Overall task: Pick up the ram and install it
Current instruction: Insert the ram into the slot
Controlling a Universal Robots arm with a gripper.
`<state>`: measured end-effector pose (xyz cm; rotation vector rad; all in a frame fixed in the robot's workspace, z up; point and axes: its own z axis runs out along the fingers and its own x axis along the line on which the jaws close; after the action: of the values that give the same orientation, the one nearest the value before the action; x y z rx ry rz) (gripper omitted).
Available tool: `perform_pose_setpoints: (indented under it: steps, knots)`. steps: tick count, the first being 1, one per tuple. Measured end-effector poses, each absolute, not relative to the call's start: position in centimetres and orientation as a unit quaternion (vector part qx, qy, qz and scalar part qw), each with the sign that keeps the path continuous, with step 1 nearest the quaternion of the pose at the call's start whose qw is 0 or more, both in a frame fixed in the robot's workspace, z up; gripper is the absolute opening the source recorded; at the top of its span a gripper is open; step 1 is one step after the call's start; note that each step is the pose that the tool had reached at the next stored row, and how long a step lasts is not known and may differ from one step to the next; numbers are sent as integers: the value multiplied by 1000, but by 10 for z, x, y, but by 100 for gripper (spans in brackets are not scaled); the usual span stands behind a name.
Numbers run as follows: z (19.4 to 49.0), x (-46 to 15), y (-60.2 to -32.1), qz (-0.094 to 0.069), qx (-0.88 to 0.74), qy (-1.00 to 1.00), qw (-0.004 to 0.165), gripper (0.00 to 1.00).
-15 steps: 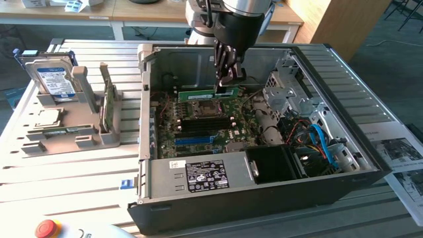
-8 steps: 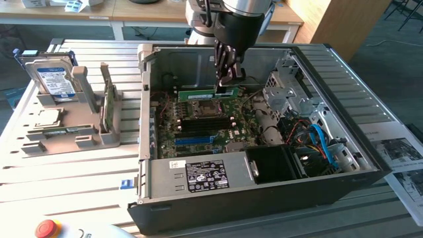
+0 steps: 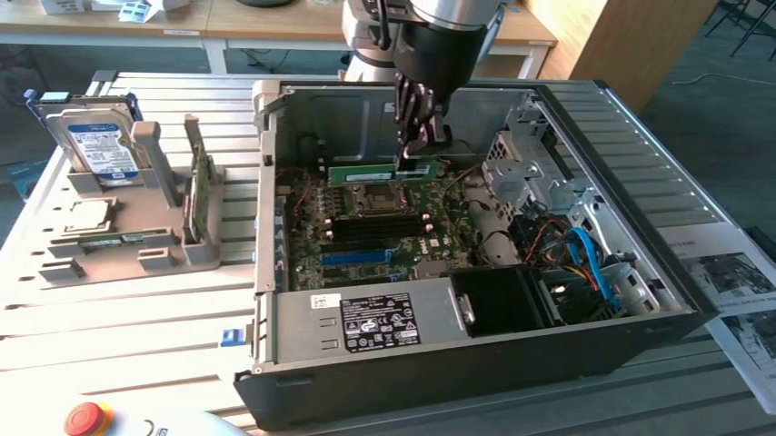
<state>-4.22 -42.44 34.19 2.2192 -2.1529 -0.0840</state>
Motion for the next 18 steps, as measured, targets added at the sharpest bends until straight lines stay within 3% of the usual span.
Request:
perform_pose_setpoints:
  steps: [18]
  knots:
    - [337,-33,-425,-27,714,-700,24,12]
